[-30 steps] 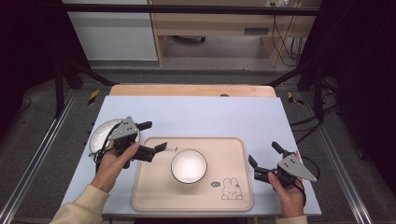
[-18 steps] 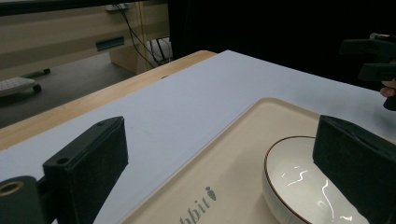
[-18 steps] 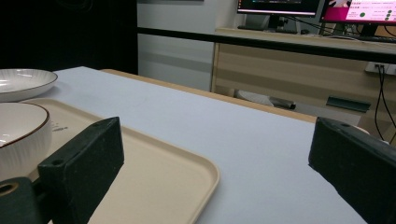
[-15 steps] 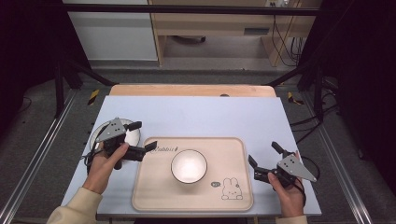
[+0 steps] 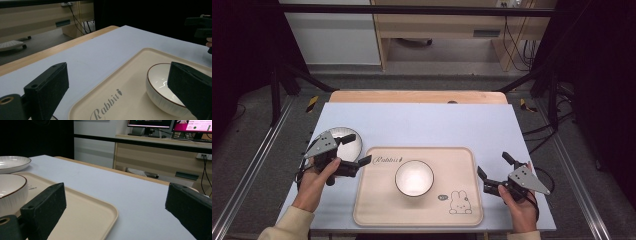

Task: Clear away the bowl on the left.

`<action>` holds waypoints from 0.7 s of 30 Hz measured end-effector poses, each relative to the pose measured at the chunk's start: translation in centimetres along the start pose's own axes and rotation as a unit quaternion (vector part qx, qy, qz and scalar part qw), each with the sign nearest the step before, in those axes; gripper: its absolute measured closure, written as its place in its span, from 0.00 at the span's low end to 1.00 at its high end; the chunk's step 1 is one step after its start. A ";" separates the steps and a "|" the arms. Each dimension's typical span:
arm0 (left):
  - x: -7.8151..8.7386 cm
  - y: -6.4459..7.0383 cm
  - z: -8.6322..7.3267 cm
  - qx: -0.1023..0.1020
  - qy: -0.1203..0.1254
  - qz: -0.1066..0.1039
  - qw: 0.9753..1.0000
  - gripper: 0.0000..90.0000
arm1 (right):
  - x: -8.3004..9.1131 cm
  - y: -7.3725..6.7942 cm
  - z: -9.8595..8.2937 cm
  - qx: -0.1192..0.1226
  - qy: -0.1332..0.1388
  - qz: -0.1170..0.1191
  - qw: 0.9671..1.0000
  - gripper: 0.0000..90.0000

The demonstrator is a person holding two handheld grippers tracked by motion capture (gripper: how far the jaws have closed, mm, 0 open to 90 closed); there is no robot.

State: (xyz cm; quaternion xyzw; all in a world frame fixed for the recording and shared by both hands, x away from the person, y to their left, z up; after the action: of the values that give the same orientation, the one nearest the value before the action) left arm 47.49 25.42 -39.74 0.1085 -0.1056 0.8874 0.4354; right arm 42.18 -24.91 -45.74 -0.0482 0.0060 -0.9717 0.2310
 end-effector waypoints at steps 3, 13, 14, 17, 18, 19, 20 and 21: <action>0.3 -0.1 -0.5 0.003 0.000 0.003 1.000 0.04 | 0.0 0.0 0.0 0.000 0.000 0.000 1.000 0.04; 1.1 -0.2 -1.7 0.011 0.006 0.008 1.000 0.04 | 0.0 0.0 0.0 0.001 -0.001 0.000 1.000 0.04; 1.2 -0.2 -1.9 0.012 0.007 0.009 1.000 0.04 | 0.0 0.0 0.0 0.001 -0.001 0.000 1.000 0.04; 1.3 -0.2 -2.3 0.014 0.007 0.011 1.000 0.04 | -0.1 0.0 0.0 0.003 0.000 0.000 1.000 0.04; 1.4 -0.2 -2.4 0.014 0.007 0.011 1.000 0.04 | -0.1 -0.1 0.0 0.002 -0.001 0.000 1.000 0.04; 1.4 -0.2 -2.5 0.012 0.005 0.012 1.000 0.04 | 0.0 -0.1 0.0 0.002 -0.001 0.000 1.000 0.04; 1.4 -0.2 -2.7 0.012 0.005 0.012 1.000 0.04 | -0.1 -0.1 0.0 0.003 0.000 0.001 1.000 0.04; 1.5 -0.2 -2.8 0.011 0.004 0.013 1.000 0.04 | -0.1 -0.1 0.0 0.002 -0.001 0.001 1.000 0.04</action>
State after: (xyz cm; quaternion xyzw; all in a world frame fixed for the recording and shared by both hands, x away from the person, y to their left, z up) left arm 46.47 27.40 -41.99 0.1081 -0.0954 0.8945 0.4231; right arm 42.19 -24.83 -45.78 -0.0485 0.0036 -0.9716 0.2317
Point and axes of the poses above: each handheld gripper's, and its own axes: x roughly backward along the jaws, z roughly out of its top, y roughly to its right, the point moved 1 cm from there along -x, roughly forward along the jaws, and after that the axes turned 6 degrees about -x, right-handed, at the moved point
